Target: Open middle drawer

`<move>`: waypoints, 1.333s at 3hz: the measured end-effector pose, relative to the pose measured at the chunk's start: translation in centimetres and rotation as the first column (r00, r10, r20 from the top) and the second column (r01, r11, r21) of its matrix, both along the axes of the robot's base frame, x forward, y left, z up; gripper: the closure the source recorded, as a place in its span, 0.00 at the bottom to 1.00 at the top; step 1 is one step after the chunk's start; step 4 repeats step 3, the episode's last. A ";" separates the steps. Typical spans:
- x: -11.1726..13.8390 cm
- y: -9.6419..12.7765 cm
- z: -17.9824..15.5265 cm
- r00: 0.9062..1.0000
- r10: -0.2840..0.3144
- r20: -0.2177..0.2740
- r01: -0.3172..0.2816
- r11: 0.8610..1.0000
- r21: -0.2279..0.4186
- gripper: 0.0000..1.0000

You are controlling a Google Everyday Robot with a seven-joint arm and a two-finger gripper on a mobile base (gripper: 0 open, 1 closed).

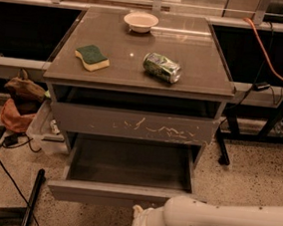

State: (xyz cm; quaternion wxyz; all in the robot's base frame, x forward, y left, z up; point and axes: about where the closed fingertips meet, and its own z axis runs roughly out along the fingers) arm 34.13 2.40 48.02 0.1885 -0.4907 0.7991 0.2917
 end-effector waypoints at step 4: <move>-2.5 -18.1 11.1 0.917 -0.393 0.071 0.399 0.910 -0.110 0.00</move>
Offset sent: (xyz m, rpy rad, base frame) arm 0.0034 -0.2185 0.2312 -0.1080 -0.2112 -0.4886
